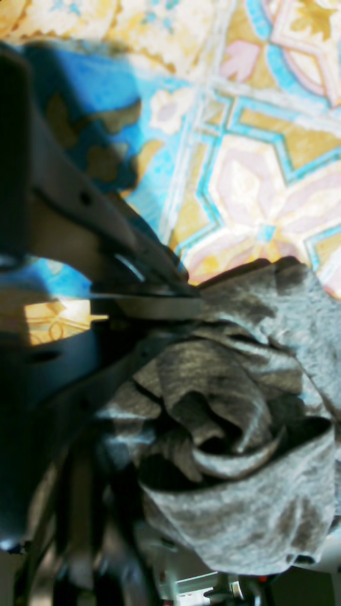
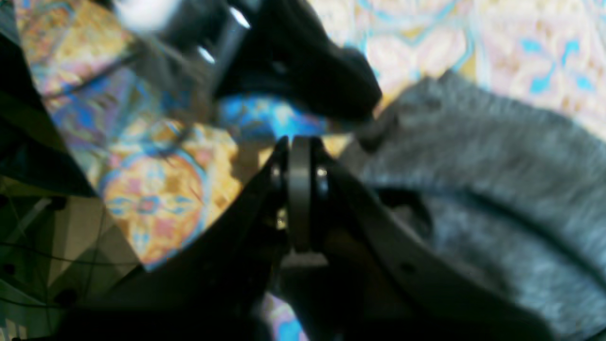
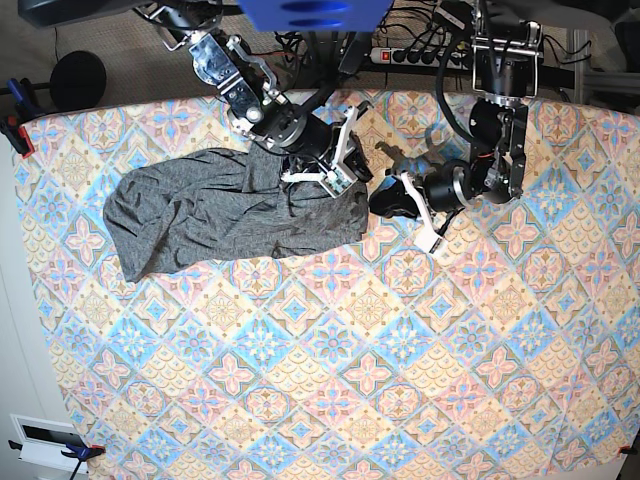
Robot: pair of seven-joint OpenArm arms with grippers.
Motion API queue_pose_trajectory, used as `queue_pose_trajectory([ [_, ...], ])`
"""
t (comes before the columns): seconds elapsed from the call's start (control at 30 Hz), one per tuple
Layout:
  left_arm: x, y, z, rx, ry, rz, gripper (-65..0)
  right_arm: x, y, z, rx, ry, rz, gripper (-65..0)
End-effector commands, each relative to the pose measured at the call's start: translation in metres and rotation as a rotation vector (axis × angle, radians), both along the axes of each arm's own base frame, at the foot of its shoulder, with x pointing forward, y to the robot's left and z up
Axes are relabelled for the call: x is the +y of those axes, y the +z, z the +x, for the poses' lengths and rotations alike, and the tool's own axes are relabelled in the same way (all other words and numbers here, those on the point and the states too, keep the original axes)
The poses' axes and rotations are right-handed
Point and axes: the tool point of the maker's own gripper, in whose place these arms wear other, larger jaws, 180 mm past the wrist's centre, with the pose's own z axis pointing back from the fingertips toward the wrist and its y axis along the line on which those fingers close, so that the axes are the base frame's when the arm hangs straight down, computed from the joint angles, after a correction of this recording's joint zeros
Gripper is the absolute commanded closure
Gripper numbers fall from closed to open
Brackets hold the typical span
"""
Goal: Layout the t-shirt on the table in an organized manner, then fold the t-shirt properly
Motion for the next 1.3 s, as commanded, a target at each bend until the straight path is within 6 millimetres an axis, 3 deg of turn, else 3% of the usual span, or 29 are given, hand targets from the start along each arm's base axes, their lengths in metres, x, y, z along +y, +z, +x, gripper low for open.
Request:
queue_pose_trajectory([
  [0.0,0.000,0.016,0.013,-0.052,0.009,-0.026,0.0,0.004,0.013,0.008,-0.035,-0.008,0.039,0.0],
  [0.23,0.000,0.016,0.013,-0.052,0.009,-0.026,0.0,-0.039,0.017,0.041,-0.063,-0.149,0.020,0.0],
  [0.5,0.000,0.016,0.013,-0.052,0.009,-0.026,0.0,-0.079,0.039,0.072,-0.136,-0.274,0.021,0.0],
  [0.7,0.001,0.016,0.013,-0.053,0.012,-0.026,0.0,-0.126,0.043,0.091,-0.158,-0.408,-0.005,0.0],
  [0.8,0.001,0.017,0.014,-0.055,0.012,-0.030,0.0,-0.151,0.041,0.091,-0.152,-0.503,-0.020,0.0],
  [0.87,-0.001,0.023,0.015,-0.073,0.002,-0.028,0.0,-0.164,0.055,0.096,-0.183,-0.569,-0.014,0.0],
  [0.97,-0.022,0.056,0.013,-0.182,-0.094,-0.004,0.0,-0.152,0.074,0.096,-0.227,-0.542,0.015,0.0],
  [1.1,-0.056,0.090,0.000,-0.286,-0.274,0.049,0.0,-0.122,0.068,0.085,-0.184,-0.458,0.015,0.0],
  [1.17,-0.061,0.090,0.001,-0.281,-0.310,0.069,0.0,-0.103,0.066,0.077,-0.168,-0.405,0.025,0.0],
  [1.27,-0.055,0.067,0.001,-0.200,-0.278,0.093,0.0,-0.076,0.065,0.065,-0.154,-0.331,0.045,0.0],
])
